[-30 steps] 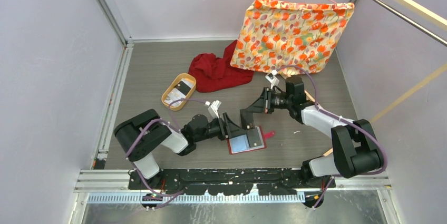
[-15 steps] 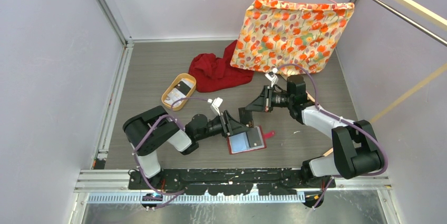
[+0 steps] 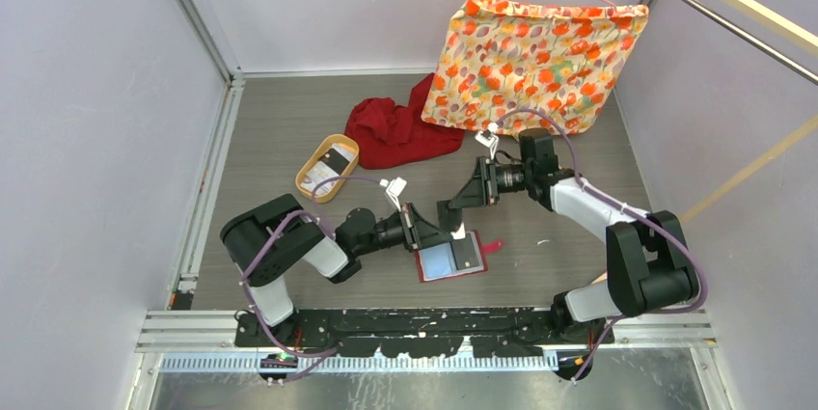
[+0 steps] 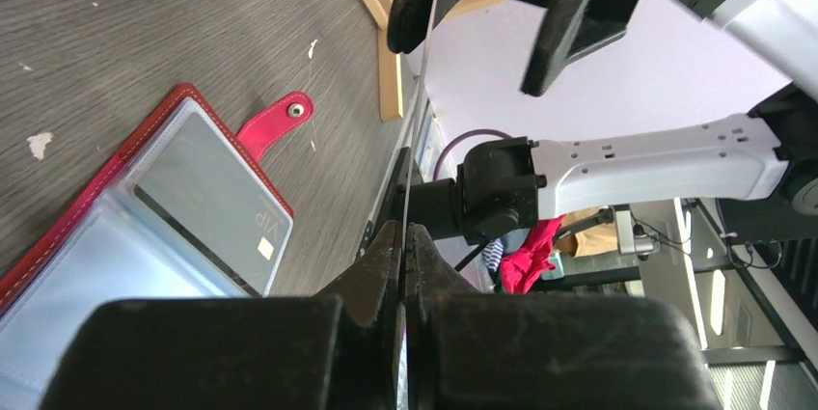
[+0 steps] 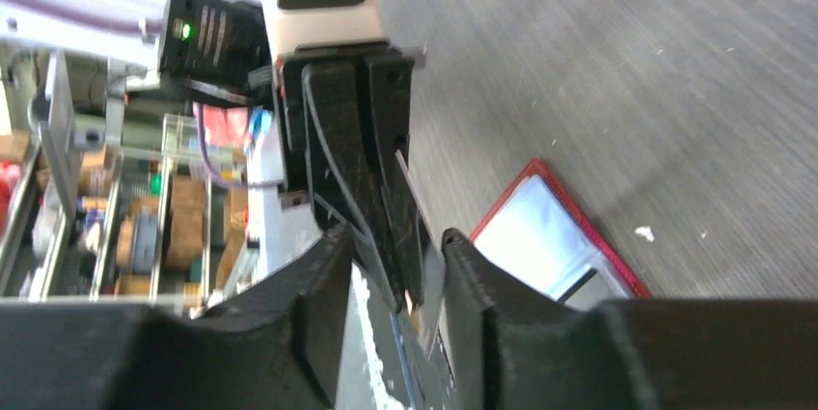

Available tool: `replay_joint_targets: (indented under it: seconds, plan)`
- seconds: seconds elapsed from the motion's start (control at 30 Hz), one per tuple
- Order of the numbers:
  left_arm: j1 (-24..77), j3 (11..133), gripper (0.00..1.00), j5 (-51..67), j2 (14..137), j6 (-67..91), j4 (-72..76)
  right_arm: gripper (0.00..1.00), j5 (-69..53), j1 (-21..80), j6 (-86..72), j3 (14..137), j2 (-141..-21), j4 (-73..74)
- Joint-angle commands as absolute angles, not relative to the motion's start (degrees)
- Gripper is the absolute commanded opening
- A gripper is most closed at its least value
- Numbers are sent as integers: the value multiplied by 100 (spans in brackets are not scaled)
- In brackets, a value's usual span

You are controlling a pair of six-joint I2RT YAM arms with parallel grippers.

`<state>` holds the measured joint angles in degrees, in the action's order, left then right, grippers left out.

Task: Put the credit cards into the card holder
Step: Insert the credit card into the card holder.

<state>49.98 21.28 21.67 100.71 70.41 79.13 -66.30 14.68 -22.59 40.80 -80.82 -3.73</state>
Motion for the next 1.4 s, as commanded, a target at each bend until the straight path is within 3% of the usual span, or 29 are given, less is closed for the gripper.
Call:
replay_joint_targets:
  seconds: [0.0,0.13,0.27,0.5,0.63,0.7,0.87,1.07,1.27,1.33,1.37]
  plan:
    - [4922,1934,0,2433,9801,6624,8191,49,-7600,1435,-196,4871,-8343,1900]
    - [4889,1855,1,2619,9763,6505,8148,54,-7761,1425,1178,5303,-8528,3385]
    - [4887,1923,0,2780,9854,6505,8139,47,-7714,1426,1251,5375,-8610,3481]
    - [4887,1963,1,2915,9979,6540,8141,26,-7679,1416,1477,5418,-8539,3629]
    - [4887,2003,1,2954,10048,6581,8139,7,-7642,1421,1793,5493,-8534,3895]
    - [4866,2008,9,2946,10055,6642,8115,1,-7562,1415,2042,5548,-8528,4122]
    - [4800,1905,38,2960,9689,6616,7633,1,-7176,1234,2316,5581,-8408,4451]
    - [4818,1503,43,2348,8282,5821,5990,1,-7143,688,2068,5275,-8412,4344]
    - [5474,1959,44,1022,6357,4356,3205,1,-6125,696,1595,5184,-8326,4084]
    - [5610,1892,51,633,5963,4018,2973,1,-5895,700,1610,5236,-8364,4176]
    - [5611,1746,62,523,5837,3986,3137,1,-5826,703,1559,5226,-8393,4174]
